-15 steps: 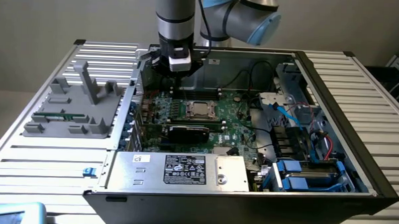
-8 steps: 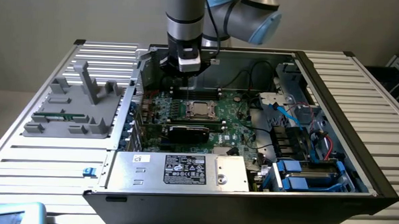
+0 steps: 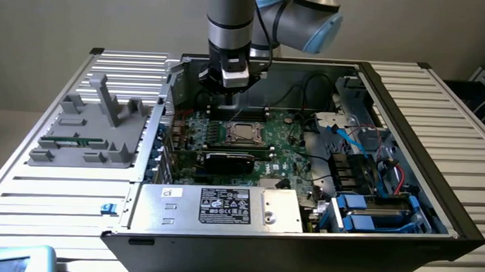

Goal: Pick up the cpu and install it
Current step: 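Install the first cpu locking lever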

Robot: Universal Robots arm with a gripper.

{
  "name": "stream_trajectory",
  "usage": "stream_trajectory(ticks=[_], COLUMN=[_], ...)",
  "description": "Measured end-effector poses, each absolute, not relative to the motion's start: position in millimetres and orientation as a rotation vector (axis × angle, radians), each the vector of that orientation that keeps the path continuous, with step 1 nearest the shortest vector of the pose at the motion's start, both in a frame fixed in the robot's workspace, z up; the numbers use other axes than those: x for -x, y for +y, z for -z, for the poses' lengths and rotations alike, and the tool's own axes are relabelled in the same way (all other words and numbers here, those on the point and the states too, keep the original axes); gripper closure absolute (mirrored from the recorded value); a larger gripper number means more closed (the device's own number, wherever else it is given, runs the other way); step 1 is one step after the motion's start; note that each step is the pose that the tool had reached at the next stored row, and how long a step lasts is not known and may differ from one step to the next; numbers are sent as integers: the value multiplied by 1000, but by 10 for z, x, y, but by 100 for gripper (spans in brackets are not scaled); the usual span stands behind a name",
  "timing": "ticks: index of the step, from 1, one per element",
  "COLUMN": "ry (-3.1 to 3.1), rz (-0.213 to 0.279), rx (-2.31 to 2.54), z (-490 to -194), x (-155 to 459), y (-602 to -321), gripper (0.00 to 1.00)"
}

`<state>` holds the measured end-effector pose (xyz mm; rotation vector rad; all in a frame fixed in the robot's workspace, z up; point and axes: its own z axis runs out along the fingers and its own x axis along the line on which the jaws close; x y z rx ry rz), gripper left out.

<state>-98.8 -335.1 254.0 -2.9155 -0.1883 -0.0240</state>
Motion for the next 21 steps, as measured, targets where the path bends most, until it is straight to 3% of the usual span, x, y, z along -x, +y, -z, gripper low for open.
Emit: stream_trajectory(ticks=[21], ry=[-13], rz=[51], rx=[2922], z=[-2525], x=[959], y=[-3352], gripper=[89])
